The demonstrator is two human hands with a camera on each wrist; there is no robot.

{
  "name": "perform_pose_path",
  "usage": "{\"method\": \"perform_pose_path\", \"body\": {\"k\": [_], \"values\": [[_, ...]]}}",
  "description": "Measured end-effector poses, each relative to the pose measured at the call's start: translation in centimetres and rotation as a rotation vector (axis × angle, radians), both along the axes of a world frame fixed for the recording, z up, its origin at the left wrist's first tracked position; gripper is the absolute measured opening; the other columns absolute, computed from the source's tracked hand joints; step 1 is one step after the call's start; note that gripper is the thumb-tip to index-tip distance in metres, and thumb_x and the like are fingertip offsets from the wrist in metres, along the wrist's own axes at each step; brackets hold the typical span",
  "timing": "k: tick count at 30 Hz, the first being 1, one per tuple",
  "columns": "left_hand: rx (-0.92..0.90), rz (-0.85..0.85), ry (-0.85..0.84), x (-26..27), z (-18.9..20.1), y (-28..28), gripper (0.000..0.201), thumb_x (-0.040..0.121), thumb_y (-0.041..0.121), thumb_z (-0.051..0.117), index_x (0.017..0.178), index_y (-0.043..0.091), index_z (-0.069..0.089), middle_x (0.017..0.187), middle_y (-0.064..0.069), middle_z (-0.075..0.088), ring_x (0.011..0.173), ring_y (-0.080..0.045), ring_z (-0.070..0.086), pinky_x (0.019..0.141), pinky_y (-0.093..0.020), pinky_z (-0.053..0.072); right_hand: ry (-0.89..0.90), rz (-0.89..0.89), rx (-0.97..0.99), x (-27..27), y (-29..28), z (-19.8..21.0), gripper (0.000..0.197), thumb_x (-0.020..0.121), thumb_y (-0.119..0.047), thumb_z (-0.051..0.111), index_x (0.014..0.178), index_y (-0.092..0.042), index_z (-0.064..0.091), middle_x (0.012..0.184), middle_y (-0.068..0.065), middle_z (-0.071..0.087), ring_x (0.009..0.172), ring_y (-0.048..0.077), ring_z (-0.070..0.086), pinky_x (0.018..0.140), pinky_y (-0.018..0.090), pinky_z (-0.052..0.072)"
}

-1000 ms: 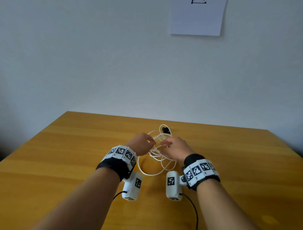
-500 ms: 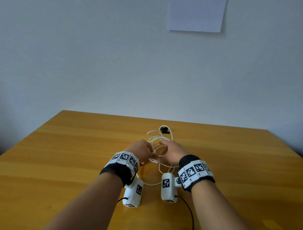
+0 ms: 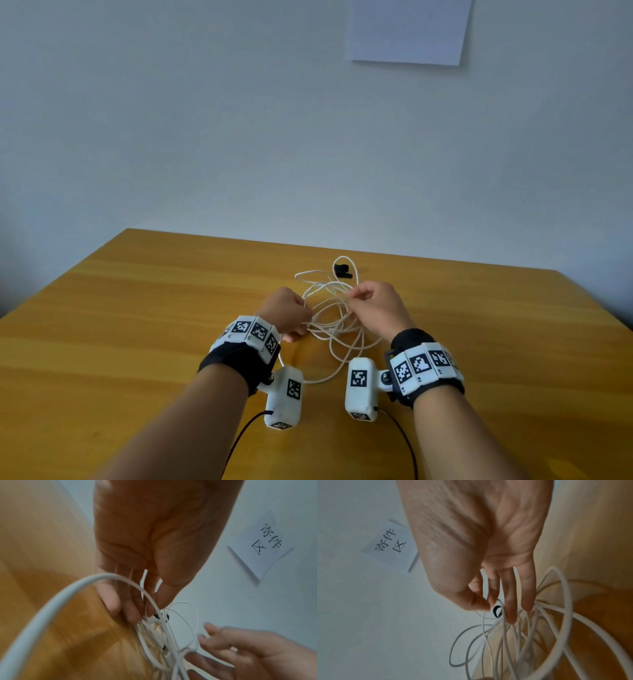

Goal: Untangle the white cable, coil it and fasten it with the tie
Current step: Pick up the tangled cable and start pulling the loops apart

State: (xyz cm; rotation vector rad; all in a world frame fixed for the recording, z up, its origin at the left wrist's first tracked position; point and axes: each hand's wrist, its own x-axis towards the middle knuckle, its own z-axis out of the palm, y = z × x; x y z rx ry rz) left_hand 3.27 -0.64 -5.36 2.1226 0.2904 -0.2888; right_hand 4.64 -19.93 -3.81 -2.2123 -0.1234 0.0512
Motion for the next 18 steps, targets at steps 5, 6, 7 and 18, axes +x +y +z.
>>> {"method": "perform_pose_path", "body": {"k": [5,6,7,18], "values": [[-0.099,0.057,-0.031,0.0,0.1,0.2,0.012,0.101,0.008,0.058,0.096,0.005,0.068,0.057,0.001,0.070,0.047,-0.009,0.065,0.050,-0.023,0.058,0.049,-0.095,0.117,0.4,-0.5,-0.6,0.024,0.097,0.002,0.058,0.114,-0.015,0.062,0.113,0.000,0.064,0.077,0.018,0.076,0.072,0.032,0.065],[-0.123,0.067,-0.035,-0.1,0.2,0.2,0.011,0.102,0.007,0.055,0.100,0.004,0.066,0.060,0.002,0.071,0.046,-0.008,0.065,0.050,-0.023,0.057,0.052,-0.066,0.084,0.4,-0.4,-0.8,0.031,0.096,0.002,0.060,0.122,-0.015,0.063,0.118,0.000,0.065,0.077,0.018,0.076,0.069,0.029,0.063],[-0.145,0.076,-0.038,-0.1,0.1,0.2,0.012,0.103,0.006,0.052,0.104,0.004,0.064,0.066,0.001,0.072,0.047,-0.009,0.065,0.050,-0.024,0.057,0.054,-0.031,0.055,0.4,-0.2,-1.0,0.035,0.095,0.001,0.061,0.126,-0.015,0.063,0.120,0.000,0.067,0.079,0.019,0.075,0.068,0.029,0.063],[-0.305,0.140,-0.114,0.1,-0.4,0.5,0.018,0.109,0.010,0.036,0.108,0.011,0.054,0.083,-0.008,0.079,0.075,-0.020,0.073,0.060,-0.030,0.059,0.008,0.113,-0.105,0.4,1.9,-1.3,0.040,0.098,-0.016,0.067,0.137,-0.024,0.065,0.139,-0.002,0.065,0.114,0.016,0.063,0.086,0.022,0.048]]}}
